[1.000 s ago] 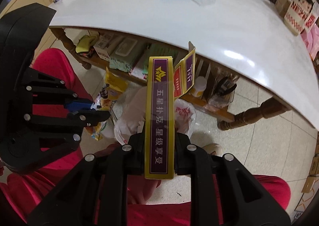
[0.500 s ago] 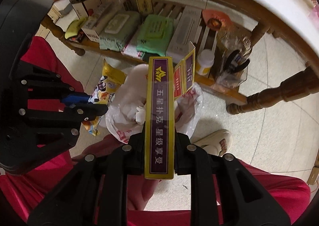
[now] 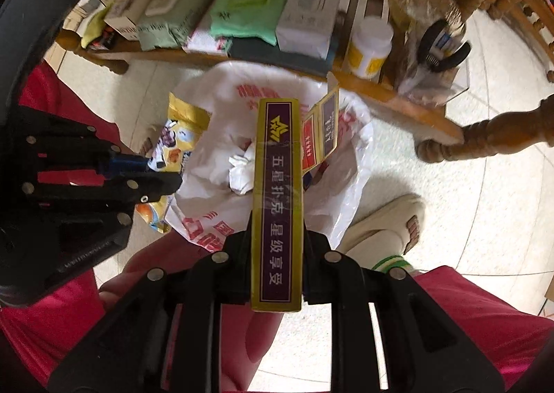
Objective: Collect trash
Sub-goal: 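Open both tools to drop the box and snack bar into the bag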
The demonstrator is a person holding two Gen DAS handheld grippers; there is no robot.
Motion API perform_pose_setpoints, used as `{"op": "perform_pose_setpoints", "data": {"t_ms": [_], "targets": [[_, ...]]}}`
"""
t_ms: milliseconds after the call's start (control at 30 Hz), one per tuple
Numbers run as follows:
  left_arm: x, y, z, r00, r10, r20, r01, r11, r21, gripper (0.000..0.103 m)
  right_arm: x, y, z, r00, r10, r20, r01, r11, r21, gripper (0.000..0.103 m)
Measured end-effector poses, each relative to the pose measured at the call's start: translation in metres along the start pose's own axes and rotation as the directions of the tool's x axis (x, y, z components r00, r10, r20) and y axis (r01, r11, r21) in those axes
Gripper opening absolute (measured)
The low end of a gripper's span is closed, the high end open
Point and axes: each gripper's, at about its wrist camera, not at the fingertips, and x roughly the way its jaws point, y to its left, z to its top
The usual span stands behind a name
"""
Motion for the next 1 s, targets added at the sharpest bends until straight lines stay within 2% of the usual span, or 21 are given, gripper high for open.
{"op": "perform_pose_setpoints", "data": {"t_ms": [300, 333, 367, 400, 433, 467, 567, 633, 867, 933, 1000], "targets": [[0.031, 0.018, 0.016, 0.997, 0.016, -0.082, -0.019, 0.999, -0.044, 0.01, 0.039, -0.005, 0.01, 0.995, 0.052, -0.085, -0.05, 0.998, 0.027, 0.02], [0.035, 0.02, 0.017, 0.995, 0.025, -0.092, -0.03, 0.998, -0.054, 0.01, 0.043, -0.007, 0.011, 0.994, 0.059, -0.091, -0.056, 0.998, 0.036, 0.022], [0.037, 0.02, 0.018, 0.994, 0.034, -0.101, -0.04, 0.998, -0.056, 0.012, 0.045, -0.008, 0.012, 0.994, 0.06, -0.097, -0.057, 0.998, 0.037, 0.032], [0.039, 0.02, 0.018, 0.993, 0.041, -0.109, -0.047, 0.997, -0.056, 0.015, 0.045, -0.008, 0.013, 0.994, 0.055, -0.094, -0.052, 0.998, 0.034, 0.046], [0.042, 0.021, 0.018, 0.992, 0.045, -0.121, -0.052, 0.997, -0.059, 0.025, 0.044, -0.009, 0.014, 0.995, 0.041, -0.086, -0.038, 0.999, 0.035, 0.052], [0.043, 0.021, 0.017, 0.991, 0.042, -0.126, -0.05, 0.997, -0.062, 0.03, 0.044, -0.009, 0.015, 0.996, 0.037, -0.082, -0.034, 0.999, 0.036, 0.057], [0.042, 0.022, 0.017, 0.991, 0.075, -0.113, -0.081, 0.996, -0.049, 0.047, 0.044, -0.013, 0.017, 0.996, 0.046, -0.077, -0.042, 0.998, 0.053, 0.057], [0.039, 0.022, 0.017, 0.99, 0.103, -0.091, -0.108, 0.993, -0.044, 0.054, 0.044, -0.018, 0.018, 0.995, 0.059, -0.077, -0.053, 0.996, 0.071, 0.057], [0.027, 0.023, 0.011, 0.991, 0.118, -0.07, -0.122, 0.991, -0.059, 0.064, 0.032, -0.011, 0.016, 0.997, 0.055, -0.048, -0.053, 0.997, 0.059, 0.057], [0.018, 0.021, 0.005, 0.99, 0.126, -0.058, -0.129, 0.99, -0.052, 0.068, 0.022, -0.008, 0.012, 0.997, 0.066, -0.029, -0.064, 0.996, 0.055, 0.061], [0.003, 0.016, -0.003, 0.991, 0.128, -0.037, -0.129, 0.991, -0.034, 0.072, 0.0, -0.004, 0.005, 0.997, 0.078, 0.011, -0.078, 0.996, 0.046, 0.071]]}}
